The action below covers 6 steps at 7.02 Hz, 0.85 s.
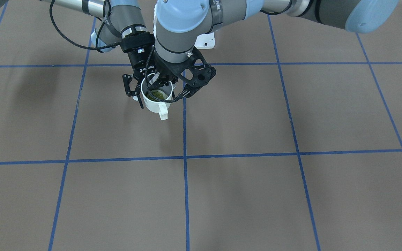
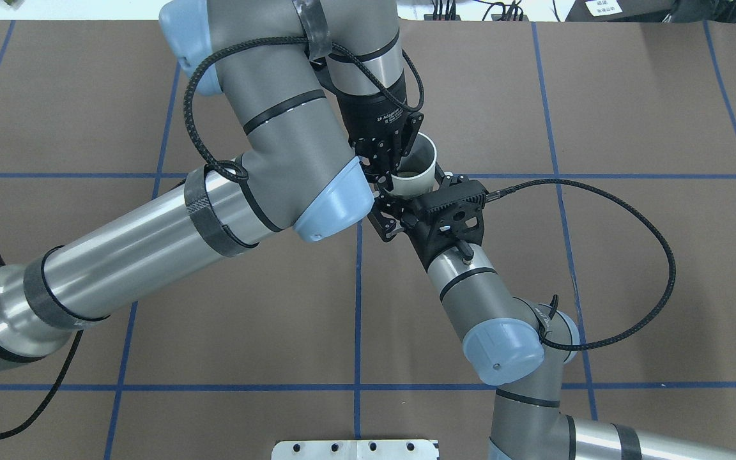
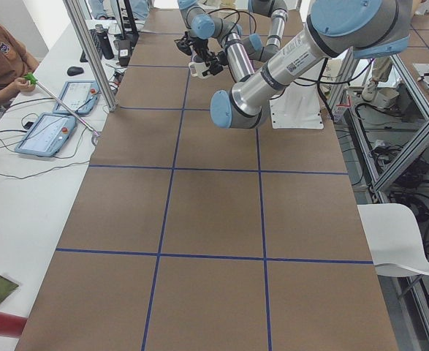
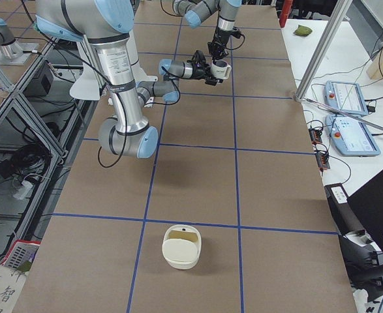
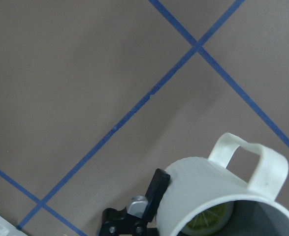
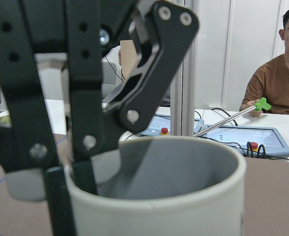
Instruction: Left arm hands cup to right arm to dump lemon
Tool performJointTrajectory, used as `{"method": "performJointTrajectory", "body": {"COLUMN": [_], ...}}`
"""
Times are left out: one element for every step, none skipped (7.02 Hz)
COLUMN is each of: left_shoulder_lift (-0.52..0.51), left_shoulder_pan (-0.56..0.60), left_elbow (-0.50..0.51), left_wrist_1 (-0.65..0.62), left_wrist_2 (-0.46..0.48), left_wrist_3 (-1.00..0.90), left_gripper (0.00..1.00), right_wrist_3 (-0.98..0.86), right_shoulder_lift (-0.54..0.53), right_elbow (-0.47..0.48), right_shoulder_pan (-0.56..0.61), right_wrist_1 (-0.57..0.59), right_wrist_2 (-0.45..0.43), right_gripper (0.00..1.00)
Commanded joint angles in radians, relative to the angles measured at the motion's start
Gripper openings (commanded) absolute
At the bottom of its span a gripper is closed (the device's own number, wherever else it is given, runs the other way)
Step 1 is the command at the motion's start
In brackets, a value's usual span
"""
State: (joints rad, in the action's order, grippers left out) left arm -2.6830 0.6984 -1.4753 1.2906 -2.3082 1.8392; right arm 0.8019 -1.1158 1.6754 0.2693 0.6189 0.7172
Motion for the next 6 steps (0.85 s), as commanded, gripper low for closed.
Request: {"method": "performJointTrajectory", "body": {"left_shoulder_lift": [-0.004,-0.001,0.000,-0.003,0.000,0.003], "left_shoulder_pan": [-0.002,-0.002,-0.002,-0.002,0.015,0.050], "left_elbow": [0.000,0.000,0.000,-0.008,-0.049,-0.087], "left_wrist_1": [-0.001,0.001,0.001,0.001,-0.001,-0.001], "left_wrist_2": [-0.002,-0.002,-0.001,0.001,0.001,0.000], "left_wrist_3": [0.000,0.000,-0.003,-0.003,-0.003,-0.003], "left_gripper": [0.00,0.38,0.85,1.00,1.00,1.00], "right_wrist_3": [-0.001,-0.001,-0.001,-0.003,-0.003,-0.003], "right_shoulder_lift": [-0.001,-0.002,-0.002,-0.002,-0.002,-0.002], "right_elbow": [-0.003,-0.003,-0.003,-0.002,-0.002,0.003], "right_shoulder_pan": [-0.004,-0.008,-0.008,-0.008,-0.008,-0.004], "right_wrist_1": [-0.001,-0.001,-0.002,-0.004,-0.007,-0.010], "right_wrist_2": [0.002,0.002,0.002,0.002,0.002,0.004], "right_gripper": [0.66,0.45,0.35,0.35,0.33,0.33]}}
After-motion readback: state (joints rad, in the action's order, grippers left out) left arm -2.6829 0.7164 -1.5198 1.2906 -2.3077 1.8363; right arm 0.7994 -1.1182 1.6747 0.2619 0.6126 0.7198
